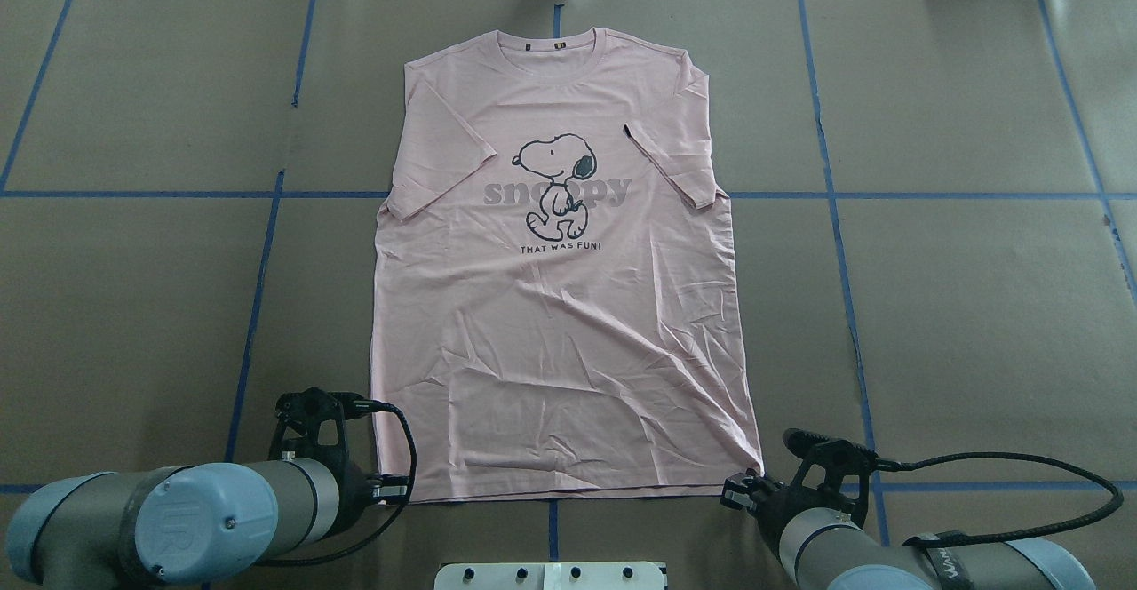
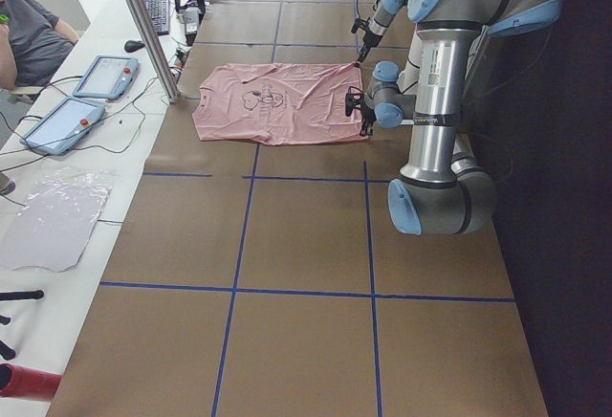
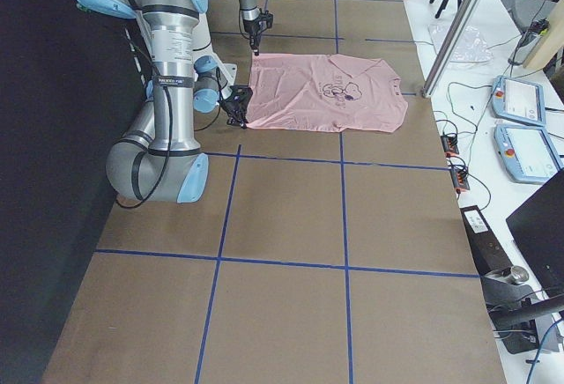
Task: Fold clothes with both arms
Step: 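Grasp the hem corners with both grippers, then lift the hem with both grippers and fold it toward the collar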
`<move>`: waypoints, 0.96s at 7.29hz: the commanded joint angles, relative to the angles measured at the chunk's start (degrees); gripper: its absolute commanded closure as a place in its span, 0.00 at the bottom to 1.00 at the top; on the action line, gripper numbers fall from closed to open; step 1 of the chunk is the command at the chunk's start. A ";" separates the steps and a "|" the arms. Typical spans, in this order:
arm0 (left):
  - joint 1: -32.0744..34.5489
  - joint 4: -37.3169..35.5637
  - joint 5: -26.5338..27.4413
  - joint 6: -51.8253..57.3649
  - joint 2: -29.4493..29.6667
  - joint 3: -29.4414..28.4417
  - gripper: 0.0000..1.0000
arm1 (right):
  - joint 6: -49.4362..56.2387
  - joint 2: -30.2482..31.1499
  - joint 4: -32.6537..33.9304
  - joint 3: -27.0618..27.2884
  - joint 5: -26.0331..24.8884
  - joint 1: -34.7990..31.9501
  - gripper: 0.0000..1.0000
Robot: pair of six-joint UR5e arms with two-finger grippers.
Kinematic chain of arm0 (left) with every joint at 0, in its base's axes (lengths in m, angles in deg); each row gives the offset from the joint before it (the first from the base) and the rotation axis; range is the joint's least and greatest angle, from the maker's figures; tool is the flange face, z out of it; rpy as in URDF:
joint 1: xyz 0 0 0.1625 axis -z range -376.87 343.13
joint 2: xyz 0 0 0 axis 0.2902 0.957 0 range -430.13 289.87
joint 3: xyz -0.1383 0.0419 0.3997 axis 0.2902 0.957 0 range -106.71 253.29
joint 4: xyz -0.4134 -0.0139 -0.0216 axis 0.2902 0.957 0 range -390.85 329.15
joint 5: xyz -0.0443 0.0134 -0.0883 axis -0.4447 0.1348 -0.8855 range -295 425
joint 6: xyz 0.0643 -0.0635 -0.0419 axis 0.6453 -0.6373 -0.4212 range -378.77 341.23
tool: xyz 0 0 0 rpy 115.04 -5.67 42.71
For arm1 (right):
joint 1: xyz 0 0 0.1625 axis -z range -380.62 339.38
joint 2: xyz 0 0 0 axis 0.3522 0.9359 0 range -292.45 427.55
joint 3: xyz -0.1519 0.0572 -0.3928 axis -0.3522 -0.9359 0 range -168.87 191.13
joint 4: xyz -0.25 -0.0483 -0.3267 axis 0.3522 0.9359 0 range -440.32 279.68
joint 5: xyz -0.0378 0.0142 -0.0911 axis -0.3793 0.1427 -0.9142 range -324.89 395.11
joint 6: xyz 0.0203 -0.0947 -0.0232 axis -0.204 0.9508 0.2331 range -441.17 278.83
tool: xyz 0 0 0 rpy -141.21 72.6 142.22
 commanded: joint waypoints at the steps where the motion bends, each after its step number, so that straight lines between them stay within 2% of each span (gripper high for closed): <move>1: 0.09 -0.09 0.02 0.02 -0.09 1.46 1.00 | -0.85 0.02 -0.01 0.51 -0.80 0.06 1.00; 2: 0.26 -0.61 -0.15 0.20 -0.26 3.55 1.00 | -0.41 0.10 0.07 2.51 -0.54 -0.37 1.00; 3: 1.22 -2.01 -3.29 0.29 -0.79 7.23 1.00 | -0.32 0.98 0.68 6.10 -0.27 -0.64 1.00; 4: 2.88 -8.63 -5.93 0.38 0.08 11.97 1.00 | -0.06 0.90 6.87 11.44 0.43 -0.64 1.00; 5: 4.38 -17.14 -9.00 0.55 2.09 18.80 1.00 | 0.03 0.63 14.41 20.20 2.78 -0.64 1.00; 6: 7.18 -26.88 -12.34 1.77 7.85 24.26 1.00 | 0.03 -0.24 23.28 28.20 4.90 -0.90 1.00; 7: 10.60 -35.68 -15.07 2.48 14.70 27.71 1.00 | 0.03 -6.08 33.02 33.85 9.18 -3.34 1.00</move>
